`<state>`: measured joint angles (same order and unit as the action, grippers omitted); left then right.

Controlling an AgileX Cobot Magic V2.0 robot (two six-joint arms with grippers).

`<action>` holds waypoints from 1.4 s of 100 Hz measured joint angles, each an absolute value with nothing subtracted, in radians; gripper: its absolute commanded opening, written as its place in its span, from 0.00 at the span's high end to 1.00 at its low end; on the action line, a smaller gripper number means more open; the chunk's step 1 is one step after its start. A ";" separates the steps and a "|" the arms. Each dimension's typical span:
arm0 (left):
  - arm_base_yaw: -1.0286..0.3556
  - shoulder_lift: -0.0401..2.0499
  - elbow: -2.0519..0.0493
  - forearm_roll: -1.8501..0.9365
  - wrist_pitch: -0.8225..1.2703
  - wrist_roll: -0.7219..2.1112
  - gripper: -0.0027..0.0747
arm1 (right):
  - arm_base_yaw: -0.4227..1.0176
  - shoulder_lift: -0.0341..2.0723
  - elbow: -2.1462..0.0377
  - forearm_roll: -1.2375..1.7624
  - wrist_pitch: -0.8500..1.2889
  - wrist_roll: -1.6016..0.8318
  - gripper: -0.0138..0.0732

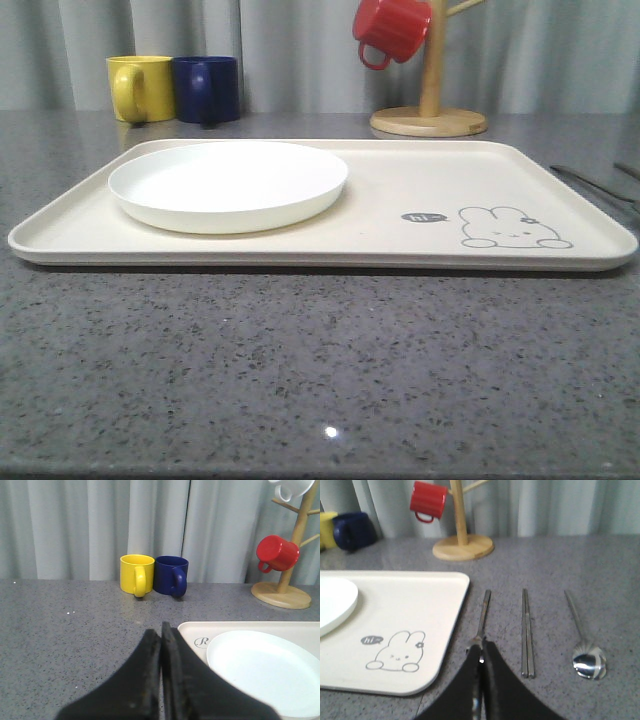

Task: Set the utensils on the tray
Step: 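Move the right gripper down over the silver fork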

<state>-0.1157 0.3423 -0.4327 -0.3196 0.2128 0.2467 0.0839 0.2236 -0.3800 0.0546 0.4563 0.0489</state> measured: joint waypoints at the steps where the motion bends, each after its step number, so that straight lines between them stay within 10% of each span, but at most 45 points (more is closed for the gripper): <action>1: -0.116 0.342 -0.433 -0.320 0.213 0.247 0.99 | 0.084 0.234 -0.399 0.055 0.476 0.049 0.92; 41: -0.116 0.342 -0.422 -0.320 0.210 0.248 0.99 | 0.084 0.720 -0.751 0.084 0.707 0.049 0.90; 74: -0.116 0.342 -0.418 -0.320 0.210 0.248 0.99 | 0.084 0.861 -0.763 0.086 0.714 0.049 0.37; 140: -0.116 0.342 -0.418 -0.320 0.210 0.248 0.99 | 0.084 1.259 -0.972 0.086 0.657 0.045 0.37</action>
